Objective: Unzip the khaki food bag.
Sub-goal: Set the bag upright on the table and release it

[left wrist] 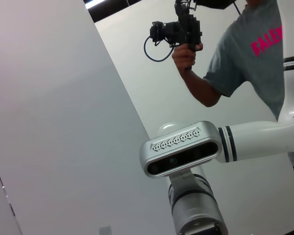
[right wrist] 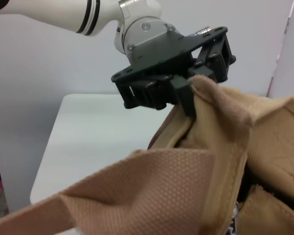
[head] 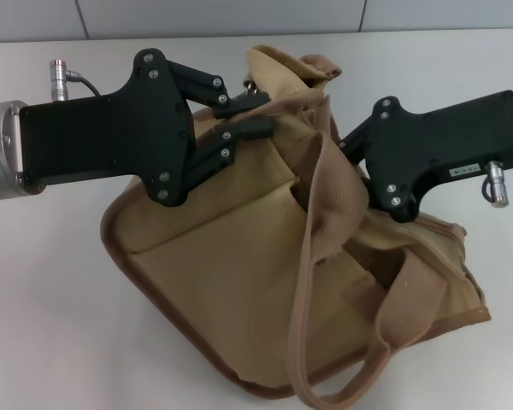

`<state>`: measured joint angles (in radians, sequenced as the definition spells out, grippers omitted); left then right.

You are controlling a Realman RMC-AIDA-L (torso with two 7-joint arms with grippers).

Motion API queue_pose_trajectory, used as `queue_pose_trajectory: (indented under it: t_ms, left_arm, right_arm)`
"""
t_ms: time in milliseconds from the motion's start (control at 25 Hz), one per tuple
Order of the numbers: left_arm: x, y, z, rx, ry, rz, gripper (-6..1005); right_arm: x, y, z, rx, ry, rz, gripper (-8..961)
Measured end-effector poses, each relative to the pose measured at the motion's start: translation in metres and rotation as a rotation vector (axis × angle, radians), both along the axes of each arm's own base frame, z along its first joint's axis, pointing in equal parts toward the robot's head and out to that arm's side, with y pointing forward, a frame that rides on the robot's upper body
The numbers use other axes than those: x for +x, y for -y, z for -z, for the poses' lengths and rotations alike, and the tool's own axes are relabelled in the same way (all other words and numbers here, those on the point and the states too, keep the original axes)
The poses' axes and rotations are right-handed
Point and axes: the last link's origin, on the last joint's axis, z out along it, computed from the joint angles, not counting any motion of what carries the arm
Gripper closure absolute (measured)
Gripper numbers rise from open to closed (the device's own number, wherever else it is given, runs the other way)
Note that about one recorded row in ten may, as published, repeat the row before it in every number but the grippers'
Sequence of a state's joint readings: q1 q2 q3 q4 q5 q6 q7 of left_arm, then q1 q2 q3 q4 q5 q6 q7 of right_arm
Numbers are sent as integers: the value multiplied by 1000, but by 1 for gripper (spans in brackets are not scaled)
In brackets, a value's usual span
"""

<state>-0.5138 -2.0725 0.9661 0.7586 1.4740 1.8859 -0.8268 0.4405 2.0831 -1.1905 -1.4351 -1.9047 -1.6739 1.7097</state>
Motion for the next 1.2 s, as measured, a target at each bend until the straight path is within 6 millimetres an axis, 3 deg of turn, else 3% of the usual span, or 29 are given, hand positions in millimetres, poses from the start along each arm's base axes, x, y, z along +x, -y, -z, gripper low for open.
queue_pose_trajectory:
  t_ms: [400,960,1200]
  left_arm:
    - [1,-1,-1,5,10,0,917]
    - [4,1,-2,27,28,31,922]
    - [6,3,1,9,12,57,924]
  right_arm:
    - [7,13,-9,8,18,-3,955]
    - [18,11,-27,32,-48,104,883]
    - [14,8,-24,13,-55,103,852]
